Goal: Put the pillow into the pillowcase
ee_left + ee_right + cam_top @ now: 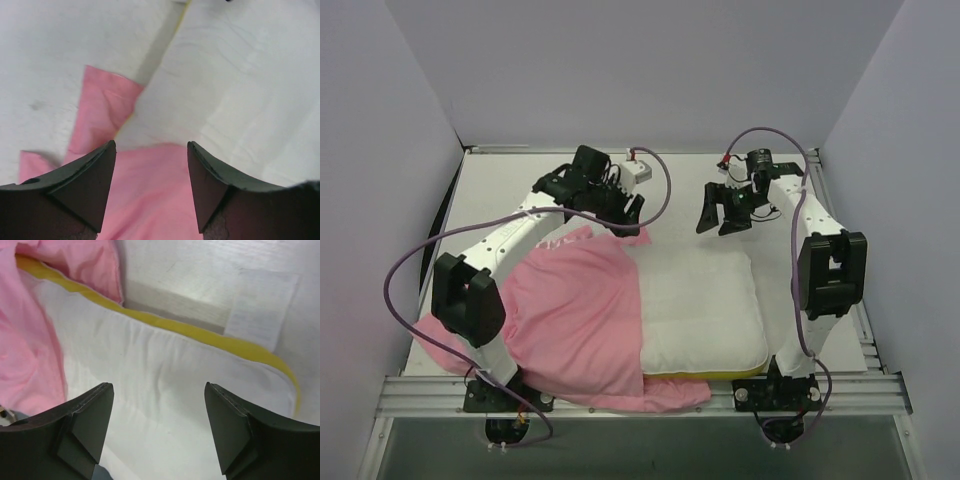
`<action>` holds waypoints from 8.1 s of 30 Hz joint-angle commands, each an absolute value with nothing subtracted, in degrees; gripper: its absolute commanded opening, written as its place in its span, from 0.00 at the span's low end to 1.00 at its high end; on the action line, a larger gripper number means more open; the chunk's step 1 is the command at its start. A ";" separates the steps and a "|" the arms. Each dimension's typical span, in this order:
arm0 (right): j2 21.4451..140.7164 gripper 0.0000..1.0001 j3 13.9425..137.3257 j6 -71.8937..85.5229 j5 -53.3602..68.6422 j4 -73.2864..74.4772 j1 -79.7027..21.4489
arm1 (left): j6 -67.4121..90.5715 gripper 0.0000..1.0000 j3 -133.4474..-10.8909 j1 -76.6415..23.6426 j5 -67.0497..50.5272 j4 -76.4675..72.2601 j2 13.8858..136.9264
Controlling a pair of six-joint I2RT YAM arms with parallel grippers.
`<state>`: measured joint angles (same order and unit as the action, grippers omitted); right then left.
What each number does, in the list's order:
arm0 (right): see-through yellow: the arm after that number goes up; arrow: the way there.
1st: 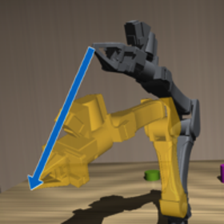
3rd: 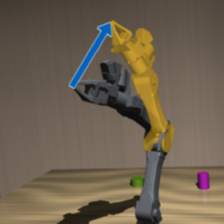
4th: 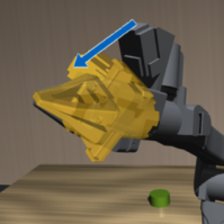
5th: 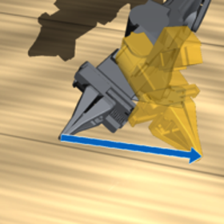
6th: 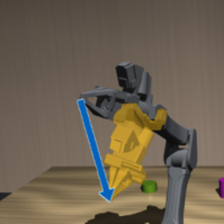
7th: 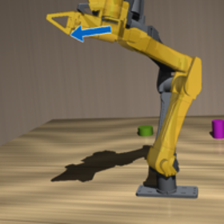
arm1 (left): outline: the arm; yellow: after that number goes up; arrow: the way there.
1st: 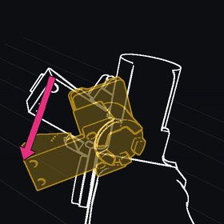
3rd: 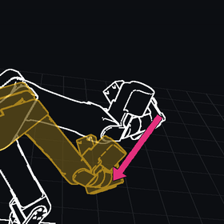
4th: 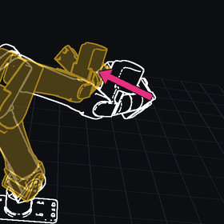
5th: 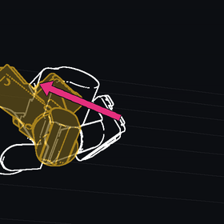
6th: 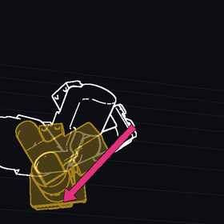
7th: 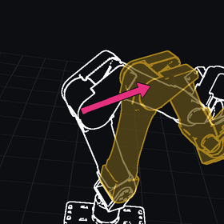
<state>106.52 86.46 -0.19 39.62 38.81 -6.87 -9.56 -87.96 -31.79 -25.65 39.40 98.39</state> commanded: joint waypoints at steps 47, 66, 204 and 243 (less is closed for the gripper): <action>119.35 0.57 83.23 -9.76 49.82 58.80 2.11 | -13.27 0.00 -110.30 -34.63 -25.47 40.17 133.50; 116.98 0.24 81.91 -5.01 55.20 54.33 -2.02 | -4.92 0.00 -122.79 -36.21 -33.83 30.32 134.48; 99.58 0.00 53.09 69.70 64.95 -23.91 -8.00 | -66.43 0.78 -54.75 -60.91 3.43 23.91 93.94; 107.32 0.15 59.32 11.03 48.60 18.61 -19.60 | -20.06 0.56 -85.77 -44.16 -28.39 31.29 86.21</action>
